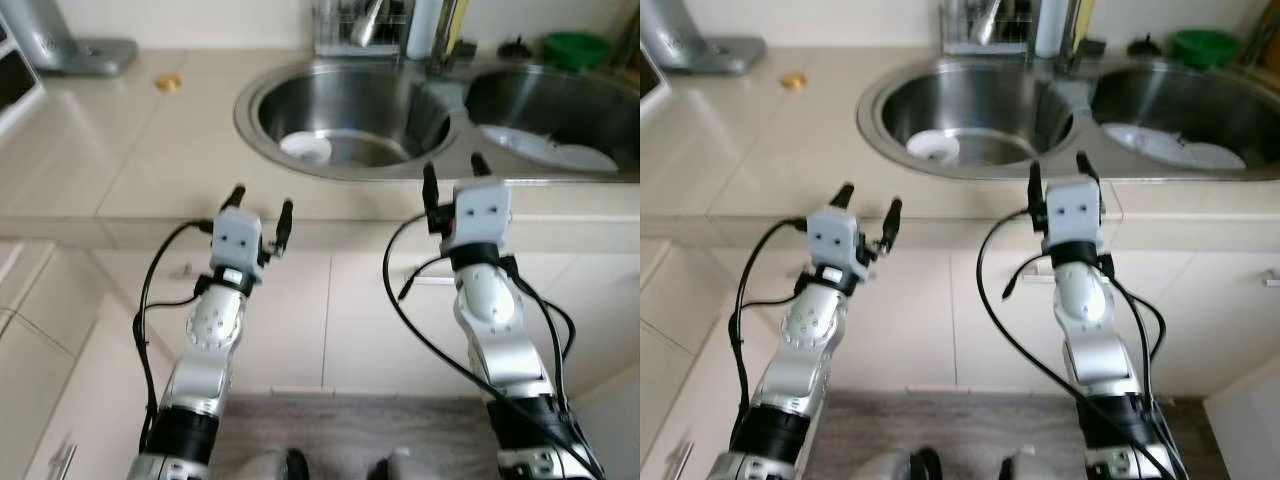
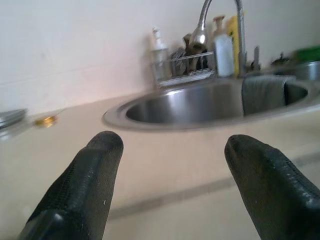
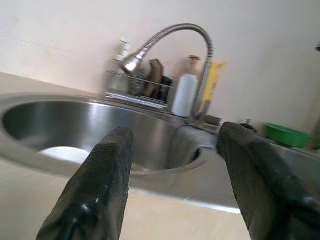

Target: Kitchen organization

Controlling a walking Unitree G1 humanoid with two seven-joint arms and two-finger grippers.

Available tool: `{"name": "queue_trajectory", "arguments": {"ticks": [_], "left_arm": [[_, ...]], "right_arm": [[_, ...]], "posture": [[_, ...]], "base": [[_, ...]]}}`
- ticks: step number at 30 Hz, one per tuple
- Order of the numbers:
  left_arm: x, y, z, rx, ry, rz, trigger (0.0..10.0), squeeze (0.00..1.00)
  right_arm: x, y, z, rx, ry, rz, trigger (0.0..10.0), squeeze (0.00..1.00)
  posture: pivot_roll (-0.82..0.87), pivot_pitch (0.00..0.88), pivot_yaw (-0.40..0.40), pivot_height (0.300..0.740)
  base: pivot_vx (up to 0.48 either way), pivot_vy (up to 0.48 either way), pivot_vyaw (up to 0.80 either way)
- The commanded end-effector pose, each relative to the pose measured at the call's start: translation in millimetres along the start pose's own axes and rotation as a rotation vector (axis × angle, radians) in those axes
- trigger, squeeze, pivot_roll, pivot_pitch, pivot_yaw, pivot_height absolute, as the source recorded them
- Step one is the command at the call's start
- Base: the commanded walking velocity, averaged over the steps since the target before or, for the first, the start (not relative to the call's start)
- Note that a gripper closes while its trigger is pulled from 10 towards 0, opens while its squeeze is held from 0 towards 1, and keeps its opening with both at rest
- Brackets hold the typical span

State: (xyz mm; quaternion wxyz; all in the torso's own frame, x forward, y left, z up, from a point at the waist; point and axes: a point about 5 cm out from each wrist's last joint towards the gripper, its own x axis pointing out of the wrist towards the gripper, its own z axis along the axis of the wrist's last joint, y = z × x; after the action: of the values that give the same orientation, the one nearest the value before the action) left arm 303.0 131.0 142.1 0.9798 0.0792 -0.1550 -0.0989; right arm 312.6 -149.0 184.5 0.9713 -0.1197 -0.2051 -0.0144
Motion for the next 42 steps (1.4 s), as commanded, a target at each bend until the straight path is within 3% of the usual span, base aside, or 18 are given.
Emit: {"name": "queue_trajectory", "arguments": {"ticks": [1, 9, 15, 18, 20, 21, 23, 24, 25, 27, 42], "left_arm": [[-0.5, -3.1, 2.2, -0.002, -0.005, -0.015, 10.0, 0.0], [-5.3, -1.4, -1.1, -0.002, 0.015, -0.013, 10.0, 0.0], [-21.7, 8.8, -15.1, -0.029, 0.105, 0.026, 10.0, 0.0], [-25.2, 9.6, -18.3, -0.031, 0.128, 0.03, 10.0, 0.0], [-37.9, 6.8, -36.8, -0.049, 0.247, 0.018, 10.0, 0.0], [-37.9, 6.8, -36.8, -0.049, 0.247, 0.018, 10.0, 0.0], [-48.3, 5.6, -56.6, -0.152, 0.356, 0.044, 10.0, 0.0], [-48.3, 5.6, -56.6, -0.152, 0.356, 0.044, 10.0, 0.0], [-46.0, 7.1, -62.6, -0.181, 0.388, 0.038, 10.0, 0.0], [-39.6, 2.1, -65.2, -0.121, 0.418, -0.016, 10.0, 0.0], [-42.0, 6.0, -67.0, -0.147, 0.429, -0.017, 10.0, 0.0]], "right_arm": [[-1.1, -3.4, 2.1, -0.013, -0.008, -0.006, 10.0, 0.0], [-10.2, -4.7, -3.5, -0.026, 0.023, 0.031, 10.0, 0.0], [-42.5, 7.0, -29.7, 0.0, 0.194, 0.179, 10.0, 0.0], [-48.8, 9.6, -35.4, 0.002, 0.227, 0.208, 10.0, 0.0], [-66.4, 11.6, -54.6, 0.009, 0.314, 0.232, 10.0, 0.0], [-66.4, 11.6, -54.6, 0.009, 0.314, 0.232, 10.0, 0.0], [-80.0, 11.4, -76.2, 0.092, 0.431, 0.21, 10.0, 0.0], [-80.0, 11.4, -76.2, 0.092, 0.431, 0.21, 10.0, 0.0], [-77.4, 8.0, -83.5, 0.158, 0.48, 0.191, 10.0, 0.0], [-73.4, 12.1, -90.1, 0.205, 0.536, 0.217, 10.0, 0.0], [-74.1, 11.5, -88.6, 0.228, 0.499, 0.209, 10.0, 0.0]], "posture": [[-0.08, 0.019, 0.028, 0.74], [-0.08, 0.029, 0.024, 0.74], [-0.09, 0.037, 0.025, 0.74], [-0.09, 0.042, 0.026, 0.74], [-0.08, 0.048, 0.026, 0.74], [-0.08, 0.048, 0.026, 0.74], [-0.08, 0.044, 0.029, 0.74], [-0.08, 0.044, 0.029, 0.74], [-0.08, 0.049, 0.029, 0.74], [-0.08, 0.05, 0.031, 0.74], [-0.09, 0.047, 0.047, 0.74]], "base": [[-0.281, 0.0, 0.0], [-0.281, 0.0, 0.0], [-0.092, 0.0, 0.0], [0.0, 0.0, 0.0], [0.0, 0.0, 0.0], [0.0, 0.0, 0.0], [0.0, 0.0, 0.0], [0.0, 0.0, 0.0], [0.0, 0.0, 0.0], [0.0, 0.0, 0.0], [0.0, 0.0, 0.0]]}}
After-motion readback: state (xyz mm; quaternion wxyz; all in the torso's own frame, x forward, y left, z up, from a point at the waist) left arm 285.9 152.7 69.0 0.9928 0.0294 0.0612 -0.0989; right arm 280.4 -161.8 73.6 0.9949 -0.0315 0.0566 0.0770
